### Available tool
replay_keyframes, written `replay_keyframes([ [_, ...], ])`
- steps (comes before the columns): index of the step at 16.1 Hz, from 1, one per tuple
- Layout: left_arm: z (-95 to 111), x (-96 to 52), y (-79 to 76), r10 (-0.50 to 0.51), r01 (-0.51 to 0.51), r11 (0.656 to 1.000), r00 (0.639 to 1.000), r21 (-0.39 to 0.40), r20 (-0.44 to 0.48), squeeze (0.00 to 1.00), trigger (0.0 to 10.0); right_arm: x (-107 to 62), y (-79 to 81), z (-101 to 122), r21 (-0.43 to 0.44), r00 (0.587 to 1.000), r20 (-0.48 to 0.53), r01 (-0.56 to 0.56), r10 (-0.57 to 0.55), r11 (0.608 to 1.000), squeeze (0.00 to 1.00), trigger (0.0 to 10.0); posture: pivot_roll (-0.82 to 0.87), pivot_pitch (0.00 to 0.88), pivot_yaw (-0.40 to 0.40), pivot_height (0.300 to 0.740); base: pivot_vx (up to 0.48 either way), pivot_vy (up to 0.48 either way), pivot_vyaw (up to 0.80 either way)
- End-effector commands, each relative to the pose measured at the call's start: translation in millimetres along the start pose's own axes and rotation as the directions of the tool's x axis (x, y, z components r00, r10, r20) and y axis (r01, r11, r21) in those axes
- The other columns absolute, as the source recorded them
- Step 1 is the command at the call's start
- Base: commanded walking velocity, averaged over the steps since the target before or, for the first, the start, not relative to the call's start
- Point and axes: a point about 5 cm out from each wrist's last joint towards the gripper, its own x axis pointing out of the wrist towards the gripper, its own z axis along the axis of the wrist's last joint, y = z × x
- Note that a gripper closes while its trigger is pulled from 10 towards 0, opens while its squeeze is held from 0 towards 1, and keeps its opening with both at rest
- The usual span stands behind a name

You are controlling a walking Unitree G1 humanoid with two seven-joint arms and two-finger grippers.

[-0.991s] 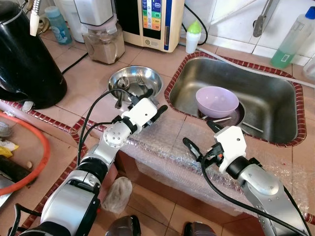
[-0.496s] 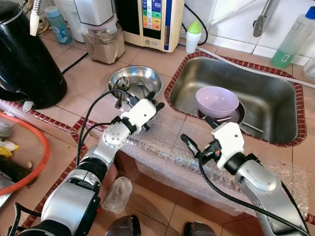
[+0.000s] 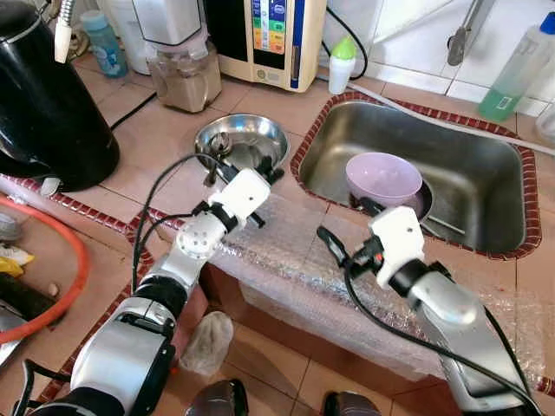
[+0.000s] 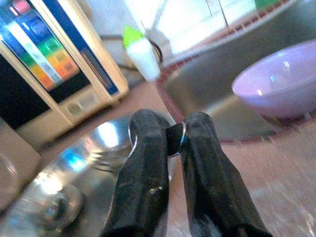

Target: Kitchen organization

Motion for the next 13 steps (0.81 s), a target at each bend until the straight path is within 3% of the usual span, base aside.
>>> replay_keyframes([
  [1,7.9,0.3,10.5,0.034,-0.034,0.999,0.998,0.004,0.05,0.0,0.0,4.3,-1.6,1.5,-0.002,1.0,0.019,0.023,-0.023,1.0,0.0,10.0,-0.09,0.068,0.042,0.74,0.0,0.0,0.0],
  [9,41.3,-13.1,38.7,0.09,-0.098,0.995,0.973,0.027,0.214,0.0,0.0,27.8,-5.2,0.0,0.05,0.993,0.064,0.092,-0.095,0.994,0.0,10.0,-0.01,0.022,0.039,0.74,0.0,0.0,0.0],
  [11,49.3,-19.4,41.5,0.023,-0.021,1.0,0.973,-0.012,0.231,0.0,0.0,32.9,-6.5,-0.1,0.026,0.991,0.08,0.102,-0.103,0.994,0.0,10.0,0.0,0.016,0.039,0.74,0.0,0.0,0.0],
  [13,54.7,-23.9,44.9,-0.054,0.077,0.992,0.977,-0.103,0.207,0.0,0.0,35.6,-15.9,1.2,-0.086,0.99,0.095,0.109,-0.101,0.99,0.0,10.0,0.0,0.012,0.038,0.74,0.0,0.0,0.0],
])
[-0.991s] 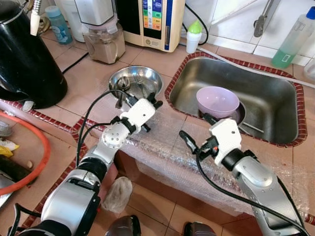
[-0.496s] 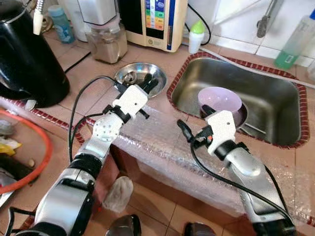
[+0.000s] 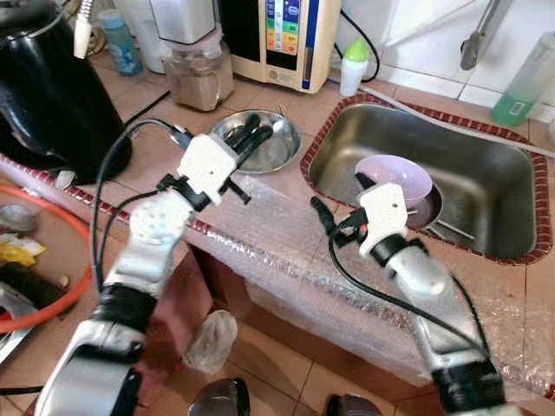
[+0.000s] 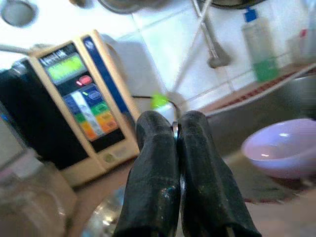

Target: Kitchen organization

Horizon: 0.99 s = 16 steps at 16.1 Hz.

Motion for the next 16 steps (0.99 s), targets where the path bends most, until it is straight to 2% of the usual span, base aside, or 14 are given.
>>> replay_keyframes([
  [1,7.9,-0.2,0.3,-0.07,0.069,0.995,0.998,-0.074,-0.011,0.0,0.0,0.5,-10.0,-1.0,-0.058,1.0,0.005,0.012,-0.012,0.998,0.0,10.0,0.0,0.012,0.038,0.74,0.0,0.0,0.0],
  [2,12.7,0.6,-0.2,-0.11,0.107,0.984,0.994,-0.142,-0.016,0.0,0.0,0.9,-18.6,-1.0,-0.077,1.0,0.006,0.026,-0.026,0.997,0.0,10.0,0.01,0.008,0.038,0.74,0.0,0.0,0.0],
  [4,20.9,2.5,-0.4,-0.167,0.163,0.969,0.986,-0.186,-0.005,0.0,0.0,2.7,-25.0,-0.7,-0.111,1.0,0.009,0.02,-0.019,0.994,0.0,10.0,0.01,0.01,0.035,0.74,0.0,0.0,0.0],
  [5,28.1,6.0,2.4,-0.184,0.182,0.954,0.983,-0.24,0.013,0.0,0.0,6.2,-24.3,0.9,-0.128,1.0,0.023,-0.001,0.004,0.992,0.0,10.0,0.01,0.011,0.036,0.74,0.0,0.0,0.0],
  [8,35.0,8.6,1.1,-0.233,0.226,0.918,0.972,-0.326,0.016,0.0,0.0,10.6,-11.4,2.4,-0.165,0.997,0.05,-0.054,0.063,0.985,0.0,10.0,0.0,0.012,0.042,0.74,0.0,0.0,0.0],
  [10,39.8,10.4,-7.1,-0.291,0.28,0.886,0.956,-0.37,0.027,0.0,0.0,16.1,-1.3,4.1,-0.152,0.995,0.075,-0.061,0.073,0.987,0.0,10.0,-0.01,0.012,0.047,0.74,0.0,0.0,0.0],
  [11,39.4,9.9,-13.0,-0.322,0.305,0.872,0.947,-0.382,0.022,0.0,0.0,20.5,4.1,6.7,-0.117,0.992,0.098,-0.069,0.081,0.991,0.0,0.0,-0.01,0.012,0.048,0.74,0.0,0.0,0.0],
  [14,37.4,4.9,-26.2,-0.384,0.351,0.844,0.923,-0.406,-0.001,0.0,0.0,27.4,15.9,10.2,-0.1,0.987,0.128,-0.083,0.096,0.992,0.0,0.0,0.0,0.01,0.046,0.74,0.0,0.0,0.0],
  [16,37.0,3.6,-27.3,-0.385,0.347,0.841,0.923,-0.416,-0.008,0.0,0.0,29.3,17.5,11.5,-0.091,0.985,0.143,-0.084,0.097,0.992,0.0,0.0,0.01,0.012,0.045,0.74,0.0,0.0,0.0],
])
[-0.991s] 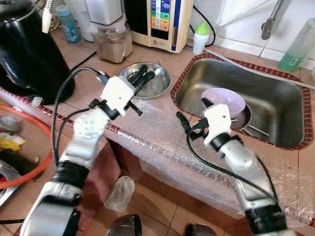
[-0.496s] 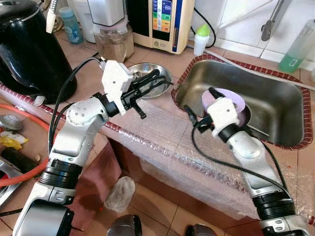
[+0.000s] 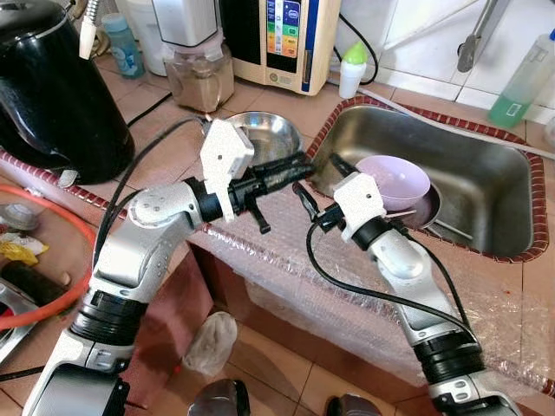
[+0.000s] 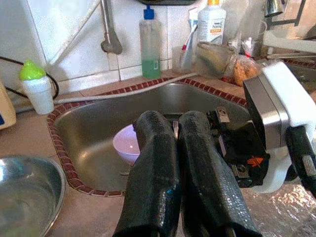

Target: Kitchen organization

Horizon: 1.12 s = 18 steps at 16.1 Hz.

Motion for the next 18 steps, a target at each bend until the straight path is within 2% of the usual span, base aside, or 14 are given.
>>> replay_keyframes([
  [1,4.4,-1.3,-3.3,-0.018,0.018,1.0,1.0,0.013,0.007,0.0,0.0,3.5,-0.8,2.6,-0.004,1.0,0.015,-0.004,0.004,1.0,0.0,0.0,0.01,0.013,0.044,0.74,0.0,0.0,0.0],
  [11,2.6,0.5,-4.1,-0.015,0.015,0.999,1.0,0.032,-0.013,0.0,0.0,2.4,-1.4,-10.5,0.006,0.998,-0.055,-0.016,0.016,1.0,0.0,0.0,0.0,0.008,0.044,0.74,0.0,0.0,0.0],
  [18,1.7,-0.4,-5.7,-0.018,0.018,0.999,1.0,0.037,-0.022,0.0,0.0,4.1,-6.5,-15.6,0.023,0.996,-0.082,0.036,-0.034,0.999,0.0,0.0,0.0,0.011,0.04,0.74,0.0,0.0,0.0],
])
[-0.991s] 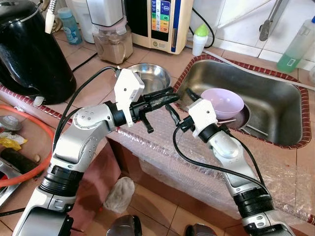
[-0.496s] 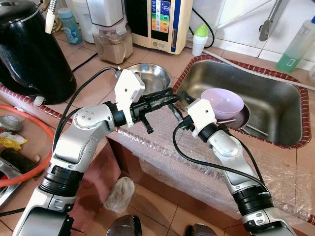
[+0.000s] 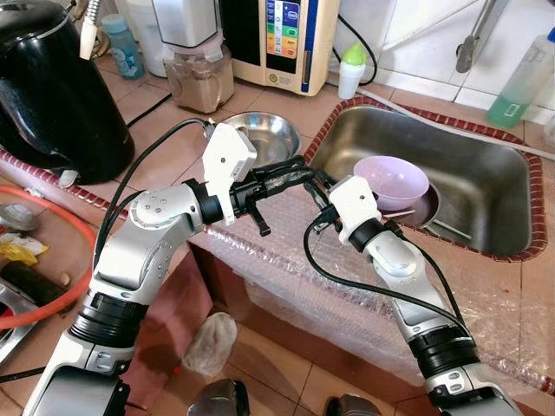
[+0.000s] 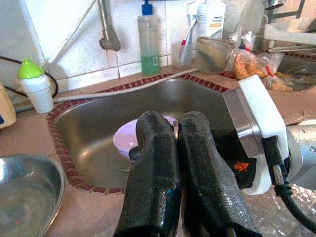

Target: Kitchen organization

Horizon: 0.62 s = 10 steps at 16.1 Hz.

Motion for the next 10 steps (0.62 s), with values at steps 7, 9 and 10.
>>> replay_keyframes([
  [7,-9.7,0.5,-2.6,0.041,-0.041,0.999,0.999,0.035,-0.015,1.0,10.0,5.1,-26.3,-0.7,0.001,0.993,-0.003,0.12,-0.12,0.993,0.0,0.0,0.0,0.015,0.043,0.74,0.0,0.0,0.0],
  [9,-15.6,-1.5,-2.7,0.056,-0.053,0.996,0.998,0.069,-0.035,1.0,10.0,10.6,-32.6,1.7,-0.028,0.994,0.008,0.111,-0.111,0.993,0.0,0.0,0.01,0.028,0.042,0.74,0.0,0.0,0.0],
  [10,-17.5,-2.5,-2.0,0.086,-0.084,0.993,0.996,0.081,-0.026,1.0,10.0,14.7,-36.9,2.7,-0.054,0.995,0.013,0.1,-0.099,0.994,0.0,0.0,0.01,0.033,0.042,0.74,0.0,0.0,0.0],
])
